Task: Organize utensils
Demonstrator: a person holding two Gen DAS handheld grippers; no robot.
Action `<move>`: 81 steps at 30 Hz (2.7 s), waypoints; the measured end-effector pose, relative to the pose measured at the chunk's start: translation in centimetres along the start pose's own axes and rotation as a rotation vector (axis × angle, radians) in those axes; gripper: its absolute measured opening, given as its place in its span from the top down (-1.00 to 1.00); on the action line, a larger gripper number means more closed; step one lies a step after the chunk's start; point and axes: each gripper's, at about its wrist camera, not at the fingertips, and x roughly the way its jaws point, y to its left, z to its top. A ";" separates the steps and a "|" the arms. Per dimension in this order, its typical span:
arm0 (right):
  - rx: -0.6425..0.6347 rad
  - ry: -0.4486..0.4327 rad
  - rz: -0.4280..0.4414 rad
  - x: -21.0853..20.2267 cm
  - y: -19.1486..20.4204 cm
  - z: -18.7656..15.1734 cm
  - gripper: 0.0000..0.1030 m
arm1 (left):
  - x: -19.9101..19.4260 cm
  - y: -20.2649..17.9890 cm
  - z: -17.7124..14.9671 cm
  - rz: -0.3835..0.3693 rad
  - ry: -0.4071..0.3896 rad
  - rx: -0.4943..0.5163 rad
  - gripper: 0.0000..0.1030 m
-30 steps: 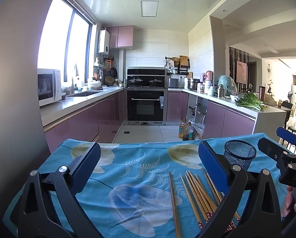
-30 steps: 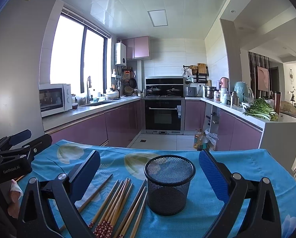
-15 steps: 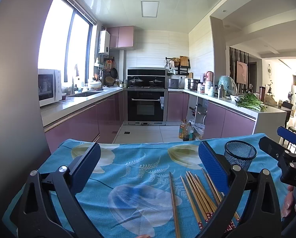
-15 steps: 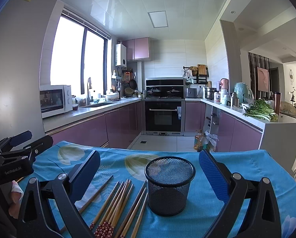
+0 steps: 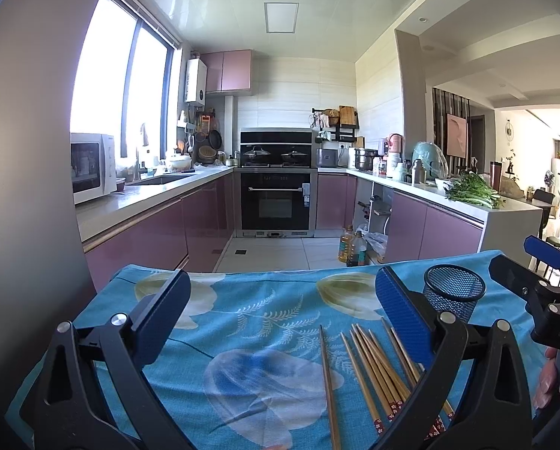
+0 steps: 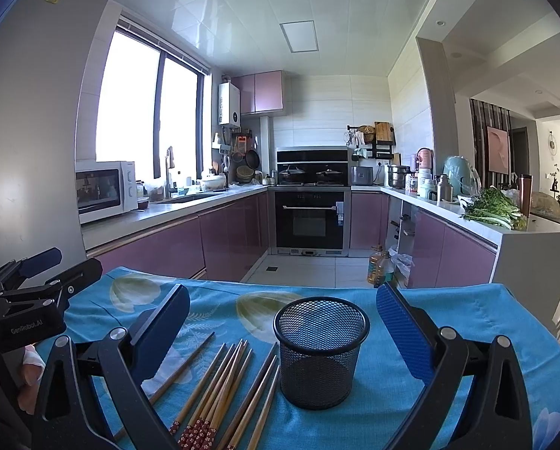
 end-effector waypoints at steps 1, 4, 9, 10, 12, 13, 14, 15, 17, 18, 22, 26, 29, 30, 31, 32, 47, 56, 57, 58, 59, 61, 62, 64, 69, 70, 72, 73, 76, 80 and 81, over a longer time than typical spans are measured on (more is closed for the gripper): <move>-0.001 0.000 0.001 0.0 0.0 0.0 -0.88 | 0.0 0.0 0.0 0.001 0.000 0.000 -0.89; 0.001 -0.001 0.001 0.0 0.0 0.0 -0.88 | 0.0 0.0 0.0 0.000 0.000 0.001 -0.89; 0.000 0.001 0.003 0.0 0.0 0.0 -0.88 | 0.0 0.0 0.0 0.001 -0.001 0.001 -0.89; 0.000 0.000 0.003 0.0 0.1 0.0 -0.88 | 0.0 0.0 0.0 0.001 0.000 0.001 -0.89; -0.001 -0.001 0.003 0.0 0.1 0.0 -0.88 | 0.0 0.0 0.0 0.000 0.000 0.000 -0.89; 0.000 0.000 0.004 0.0 0.0 0.0 -0.88 | 0.0 0.0 0.0 0.001 0.000 0.001 -0.89; 0.000 -0.001 0.004 0.0 0.0 -0.1 -0.88 | 0.0 -0.1 0.0 0.000 0.001 0.003 -0.89; 0.000 -0.001 0.004 0.0 0.0 -0.1 -0.88 | 0.0 -0.1 0.0 0.001 -0.001 0.002 -0.89; 0.002 0.002 0.004 0.1 0.1 0.0 -0.88 | 0.0 -0.1 0.0 -0.001 0.000 0.001 -0.89; 0.002 0.002 0.005 0.0 0.1 -0.1 -0.88 | 0.1 -0.1 0.0 -0.001 0.001 0.001 -0.89; 0.001 0.003 0.006 0.0 0.1 -0.1 -0.88 | 0.1 -0.2 0.0 0.001 0.000 0.002 -0.89; 0.003 0.004 0.007 0.0 0.1 -0.1 -0.88 | 0.2 -0.2 0.0 0.000 0.000 0.003 -0.89; 0.004 0.004 0.009 0.1 0.1 -0.2 -0.88 | 0.2 -0.2 -0.1 -0.001 0.002 0.004 -0.89; 0.004 0.005 0.010 0.1 0.1 -0.1 -0.88 | 0.2 -0.2 -0.1 0.000 0.001 0.005 -0.89; 0.004 0.006 0.011 0.1 0.1 -0.1 -0.88 | 0.2 -0.2 0.0 -0.001 0.002 0.004 -0.89; 0.005 0.005 0.011 0.1 0.1 -0.1 -0.88 | 0.2 -0.2 -0.1 0.000 0.002 0.003 -0.89; 0.015 0.023 0.025 0.4 0.2 -0.6 -0.88 | 0.3 0.1 -0.5 -0.005 0.018 0.019 -0.89; 0.017 0.037 0.039 0.5 0.2 -0.7 -0.88 | 0.4 0.0 -0.5 -0.007 0.027 0.026 -0.89; 0.016 0.042 0.041 0.5 0.2 -0.7 -0.88 | 0.4 -0.1 -0.6 -0.008 0.029 0.029 -0.89; 0.014 0.051 0.044 0.5 0.1 -0.8 -0.88 | 0.5 -0.2 -0.6 -0.009 0.033 0.032 -0.89; 0.011 0.063 0.049 0.5 0.2 -0.9 -0.88 | 0.5 -0.2 -0.6 -0.011 0.037 0.035 -0.89; 0.005 0.088 0.062 0.6 0.1 -1.2 -0.88 | 0.7 -0.2 -0.8 -0.019 0.052 0.042 -0.89; 0.002 0.112 0.070 0.8 0.0 -1.4 -0.88 | 1.0 -0.4 -0.8 -0.022 0.063 0.047 -0.89; -0.004 0.160 0.080 1.2 0.0 -2.0 -0.88 | 1.4 -0.3 -1.1 -0.034 0.091 0.056 -0.89; -0.039 0.337 0.079 3.0 0.3 -4.3 -0.84 | 3.4 -0.2 -2.2 -0.066 0.194 0.070 -0.89; -0.043 0.373 0.082 3.4 0.3 -4.8 -0.80 | 3.8 -0.2 -2.5 -0.072 0.217 0.074 -0.89; -0.050 0.444 0.084 4.4 0.3 -5.7 -0.67 | 4.7 -0.2 -3.1 -0.080 0.254 0.078 -0.89; -0.050 0.475 0.086 4.8 0.2 -6.1 -0.63 | 5.1 -0.3 -3.4 -0.087 0.278 0.082 -0.89; -0.035 0.540 0.091 6.0 -0.1 -7.2 -0.44 | 6.7 -0.5 -4.5 -0.104 0.363 0.103 -0.89; -0.035 0.593 0.088 7.0 -0.1 -7.9 -0.05 | 9.1 -1.3 -6.2 -0.139 0.474 0.138 -0.71; -0.035 0.605 0.091 7.1 -0.1 -7.8 0.02 | 9.6 -1.4 -6.6 -0.153 0.499 0.139 -0.59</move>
